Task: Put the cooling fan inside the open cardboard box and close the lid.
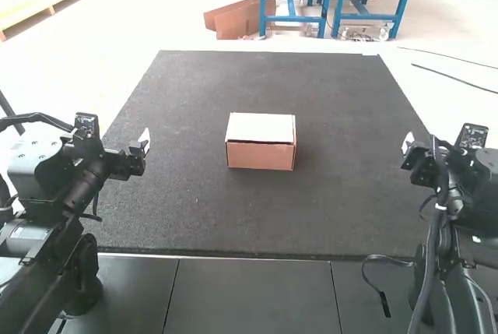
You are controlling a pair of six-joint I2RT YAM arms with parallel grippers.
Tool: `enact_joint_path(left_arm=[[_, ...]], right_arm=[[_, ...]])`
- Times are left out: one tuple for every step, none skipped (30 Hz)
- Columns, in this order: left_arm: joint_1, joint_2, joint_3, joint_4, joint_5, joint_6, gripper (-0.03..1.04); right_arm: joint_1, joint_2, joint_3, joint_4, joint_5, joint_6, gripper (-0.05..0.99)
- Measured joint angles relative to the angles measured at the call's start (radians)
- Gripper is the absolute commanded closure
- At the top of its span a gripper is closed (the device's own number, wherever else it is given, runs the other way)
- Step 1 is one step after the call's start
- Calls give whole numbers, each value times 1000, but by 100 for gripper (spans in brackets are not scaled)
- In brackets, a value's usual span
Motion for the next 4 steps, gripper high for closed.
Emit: enact_joint_path(left_arm=[[0,0,0,0,0,0,4],[0,0,0,0,0,0,4],[0,0,0,0,0,1,4],[0,0,0,0,0,2,4]], right_arm=[[0,11,0,0,-1,-7,3],[0,21,0,-1,-1,-13,3],[0,23,0,-5,-1,-18,3],[0,16,0,-6,-1,-22,2]])
